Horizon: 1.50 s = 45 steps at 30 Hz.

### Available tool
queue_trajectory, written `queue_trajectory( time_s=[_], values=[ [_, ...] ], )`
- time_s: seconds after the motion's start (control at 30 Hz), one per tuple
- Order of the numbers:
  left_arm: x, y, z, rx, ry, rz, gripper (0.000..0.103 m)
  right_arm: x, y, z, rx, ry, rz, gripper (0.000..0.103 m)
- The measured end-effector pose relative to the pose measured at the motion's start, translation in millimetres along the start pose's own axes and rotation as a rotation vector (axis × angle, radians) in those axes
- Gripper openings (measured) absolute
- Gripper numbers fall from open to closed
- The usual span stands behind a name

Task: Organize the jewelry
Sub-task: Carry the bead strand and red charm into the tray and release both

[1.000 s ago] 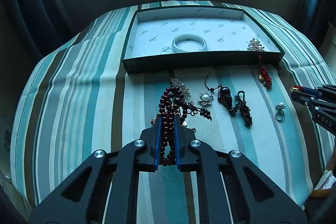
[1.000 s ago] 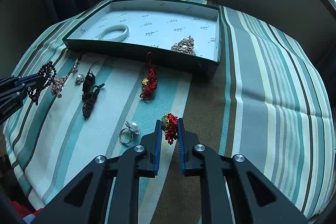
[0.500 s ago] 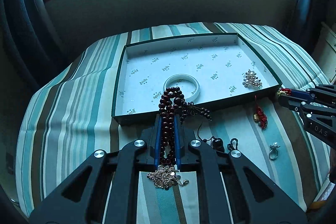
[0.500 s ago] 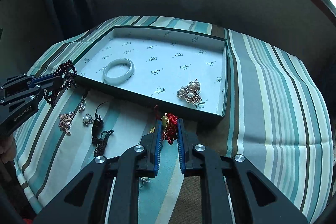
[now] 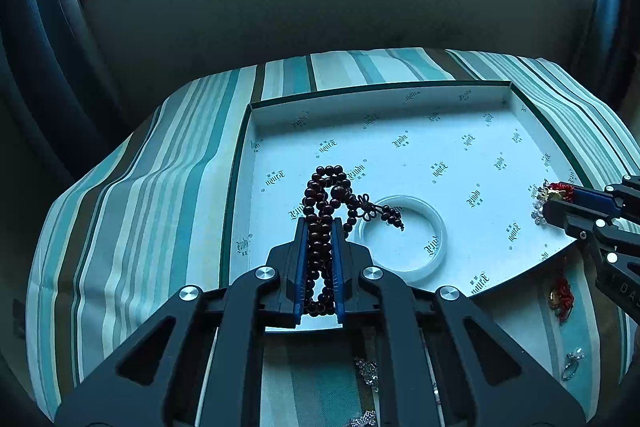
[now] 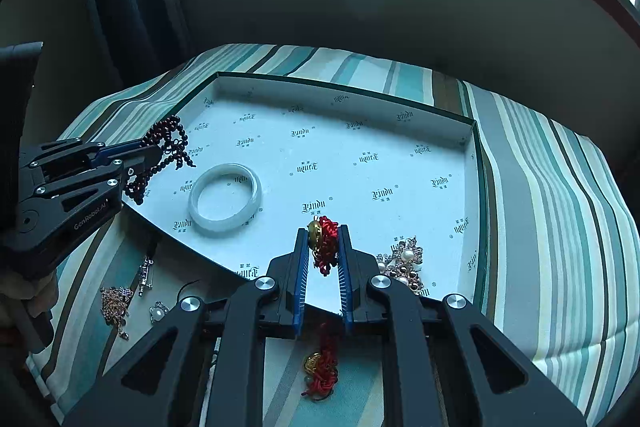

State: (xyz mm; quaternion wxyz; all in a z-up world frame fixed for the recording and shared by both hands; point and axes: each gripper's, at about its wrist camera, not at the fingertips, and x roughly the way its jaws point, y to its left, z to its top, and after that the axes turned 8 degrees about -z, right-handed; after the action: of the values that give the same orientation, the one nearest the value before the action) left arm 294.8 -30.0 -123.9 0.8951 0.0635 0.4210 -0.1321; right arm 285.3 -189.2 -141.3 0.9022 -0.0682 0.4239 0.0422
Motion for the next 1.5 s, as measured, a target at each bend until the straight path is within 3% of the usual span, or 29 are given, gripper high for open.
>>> queue_trajectory(
  time_s=[0.57, 0.67, 0.9, 0.93, 1.4, 1.43, 1.47, 1.5],
  values=[
    [41, 7, -5, -0.016, 0.070, 0.001, 0.011, 35, 5, -5, -0.005, 0.059, -0.004, 0.014],
    [40, 8, -6, -0.021, 0.067, 0.011, 0.017, 37, 4, -5, -0.001, 0.061, -0.005, 0.015],
    [40, 10, -8, -0.029, 0.068, 0.027, 0.041, 40, 1, -6, 0.011, 0.065, -0.009, 0.015],
    [40, 9, -9, -0.029, 0.070, 0.029, 0.048, 40, 0, -6, 0.013, 0.065, -0.008, 0.016],
    [31, 7, -11, -0.039, 0.064, 0.039, 0.069, 39, -4, -8, 0.024, 0.063, -0.008, 0.016],
    [32, 7, -11, -0.040, 0.063, 0.037, 0.070, 39, -4, -8, 0.025, 0.062, -0.009, 0.021],
    [32, 7, -11, -0.041, 0.064, 0.037, 0.070, 38, -5, -8, 0.030, 0.058, -0.010, 0.035],
    [32, 8, -11, -0.042, 0.064, 0.036, 0.070, 37, -6, -8, 0.036, 0.052, -0.012, 0.042]
  ],
)
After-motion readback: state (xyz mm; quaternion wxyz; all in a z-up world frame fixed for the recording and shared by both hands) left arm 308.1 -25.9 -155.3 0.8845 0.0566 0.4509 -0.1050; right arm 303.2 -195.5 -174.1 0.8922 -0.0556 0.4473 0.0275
